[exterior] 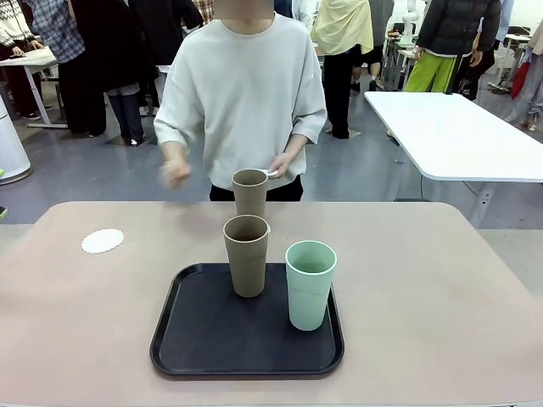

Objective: Place coasters on the table and set cups on them.
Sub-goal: Take one Reusable plastic cup from the Flat Tray and place it on a coaster set by the human.

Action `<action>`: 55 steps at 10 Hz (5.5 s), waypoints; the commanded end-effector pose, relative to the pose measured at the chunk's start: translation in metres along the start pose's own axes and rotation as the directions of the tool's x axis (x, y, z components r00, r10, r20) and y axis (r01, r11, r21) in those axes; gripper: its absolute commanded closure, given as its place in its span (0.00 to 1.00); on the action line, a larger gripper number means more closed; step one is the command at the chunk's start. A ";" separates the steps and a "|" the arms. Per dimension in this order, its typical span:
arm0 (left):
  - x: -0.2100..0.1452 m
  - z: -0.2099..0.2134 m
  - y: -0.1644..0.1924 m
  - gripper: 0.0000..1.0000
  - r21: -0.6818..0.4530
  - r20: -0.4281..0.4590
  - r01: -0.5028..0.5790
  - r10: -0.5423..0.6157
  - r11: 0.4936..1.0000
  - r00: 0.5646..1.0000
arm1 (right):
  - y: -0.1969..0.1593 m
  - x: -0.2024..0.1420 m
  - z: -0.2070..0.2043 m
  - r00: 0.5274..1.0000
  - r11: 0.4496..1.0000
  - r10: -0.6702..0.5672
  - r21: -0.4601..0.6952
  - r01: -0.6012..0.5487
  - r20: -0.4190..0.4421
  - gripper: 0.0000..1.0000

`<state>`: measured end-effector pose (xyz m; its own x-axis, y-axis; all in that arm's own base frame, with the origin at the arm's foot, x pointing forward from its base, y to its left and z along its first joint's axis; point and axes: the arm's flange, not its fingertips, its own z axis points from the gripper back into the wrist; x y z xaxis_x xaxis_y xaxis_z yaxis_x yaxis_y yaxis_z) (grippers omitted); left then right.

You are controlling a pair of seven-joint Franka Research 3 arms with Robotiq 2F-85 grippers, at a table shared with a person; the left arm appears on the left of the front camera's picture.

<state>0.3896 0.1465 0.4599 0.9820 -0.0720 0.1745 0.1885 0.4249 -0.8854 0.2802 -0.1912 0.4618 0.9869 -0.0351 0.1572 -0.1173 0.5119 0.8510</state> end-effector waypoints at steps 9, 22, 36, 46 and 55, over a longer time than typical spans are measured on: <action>-0.001 0.002 0.001 0.00 -0.005 0.003 0.016 -0.016 1.000 1.000 | 0.000 0.000 0.000 1.000 1.000 0.002 0.003 -0.002 0.000 0.00; 0.007 -0.169 -0.137 0.00 0.201 -0.659 0.979 -0.733 0.044 0.168 | 0.000 0.000 0.000 1.000 1.000 0.002 0.003 -0.002 0.000 0.00; 0.047 -0.258 -0.051 0.00 -0.032 -0.259 0.980 -0.949 0.194 0.179 | 0.000 0.000 0.000 1.000 1.000 0.002 0.003 -0.002 0.000 0.00; 0.005 -0.342 0.016 0.00 0.013 0.038 0.984 -0.983 0.180 0.179 | 0.000 0.000 0.000 1.000 1.000 0.002 0.003 -0.002 0.000 0.00; 0.035 -0.368 0.032 0.00 0.089 0.172 0.975 -0.967 0.204 0.186 | 0.000 0.000 0.000 1.000 1.000 0.002 0.003 -0.002 0.000 0.00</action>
<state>0.4270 -0.1659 0.2938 0.0328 -0.3177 0.9476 0.9963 0.0862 -0.0055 0.2803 -0.1910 0.4620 0.9870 -0.0345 0.1569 -0.1173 0.5128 0.8504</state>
